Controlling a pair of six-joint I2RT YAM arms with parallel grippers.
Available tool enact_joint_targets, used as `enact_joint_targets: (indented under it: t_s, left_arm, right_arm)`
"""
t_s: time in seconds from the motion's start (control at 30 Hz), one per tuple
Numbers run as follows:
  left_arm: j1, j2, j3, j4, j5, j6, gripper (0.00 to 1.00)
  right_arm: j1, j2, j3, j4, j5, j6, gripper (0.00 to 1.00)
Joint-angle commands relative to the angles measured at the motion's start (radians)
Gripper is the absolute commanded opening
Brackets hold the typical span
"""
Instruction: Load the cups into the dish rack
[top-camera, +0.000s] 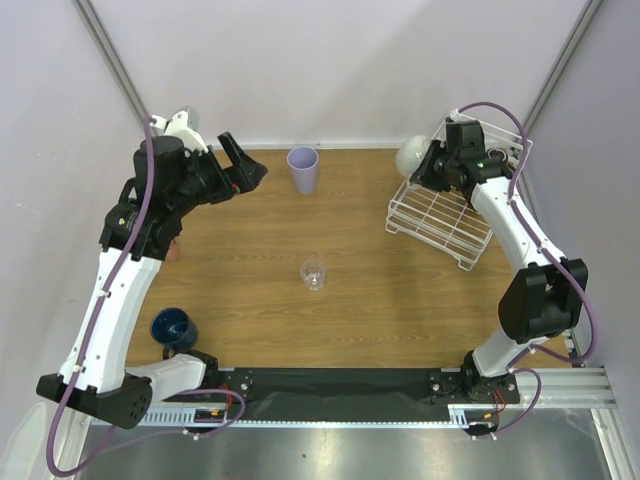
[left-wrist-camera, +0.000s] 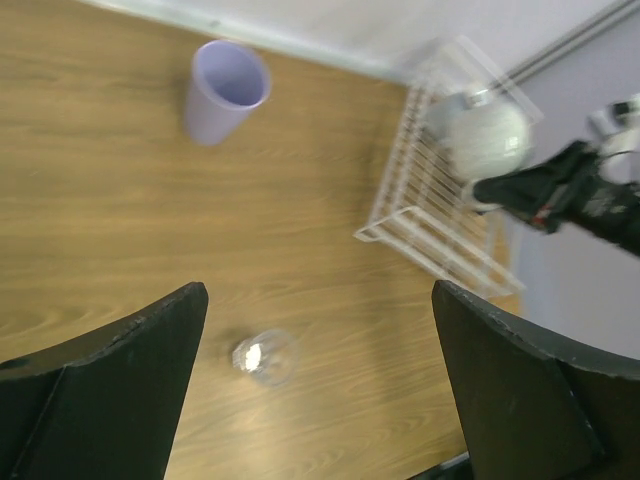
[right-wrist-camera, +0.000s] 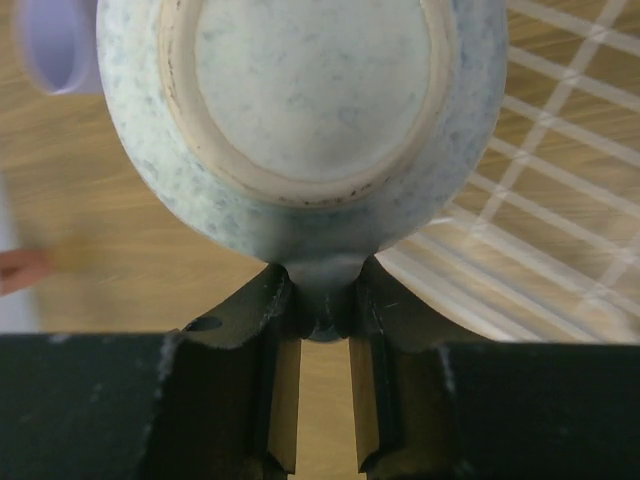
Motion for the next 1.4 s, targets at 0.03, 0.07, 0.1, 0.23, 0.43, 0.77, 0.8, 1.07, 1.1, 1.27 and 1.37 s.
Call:
enact_joint_targets:
  t_s: [0.03, 0.07, 0.1, 0.23, 0.43, 0.77, 0.8, 1.07, 1.1, 1.27, 1.37]
  left_arm:
    - [0.007, -0.037, -0.012, -0.085, -0.087, 0.102, 1.00]
    - [0.009, -0.041, -0.017, -0.085, -0.089, 0.107, 1.00]
    - [0.007, -0.049, -0.020, -0.082, -0.087, 0.113, 1.00]
    - [0.007, -0.073, -0.052, -0.087, -0.147, 0.141, 1.00]
    - [0.007, -0.092, -0.067, -0.114, -0.219, 0.162, 1.00]
    - [0.007, -0.100, -0.060, -0.134, -0.257, 0.182, 1.00]
    - [0.009, -0.100, -0.058, -0.139, -0.260, 0.181, 1.00]
    - [0.013, -0.077, -0.017, -0.186, -0.259, 0.182, 1.00]
    - [0.015, -0.073, -0.014, -0.194, -0.260, 0.181, 1.00]
    - [0.024, -0.054, 0.011, -0.244, -0.256, 0.167, 1.00]
    - [0.030, -0.043, 0.026, -0.271, -0.250, 0.153, 1.00]
  right_arm:
    - [0.001, 0.008, 0.004, 0.159, 0.278, -0.206, 0.00]
    - [-0.002, 0.025, 0.014, 0.161, 0.306, -0.221, 0.00]
    - [-0.003, 0.057, 0.016, 0.159, 0.332, -0.242, 0.00]
    - [-0.023, 0.098, -0.002, 0.178, 0.377, -0.258, 0.00]
    - [-0.025, 0.166, -0.012, 0.207, 0.429, -0.276, 0.00]
    - [-0.049, 0.287, 0.037, 0.276, 0.447, -0.319, 0.00]
    - [-0.049, 0.293, 0.041, 0.280, 0.453, -0.324, 0.00]
    - [-0.060, 0.353, 0.071, 0.333, 0.450, -0.332, 0.00]
    - [-0.062, 0.358, 0.076, 0.340, 0.452, -0.332, 0.00]
    - [-0.066, 0.395, 0.107, 0.353, 0.447, -0.327, 0.00]
    - [-0.065, 0.414, 0.116, 0.356, 0.444, -0.329, 0.00]
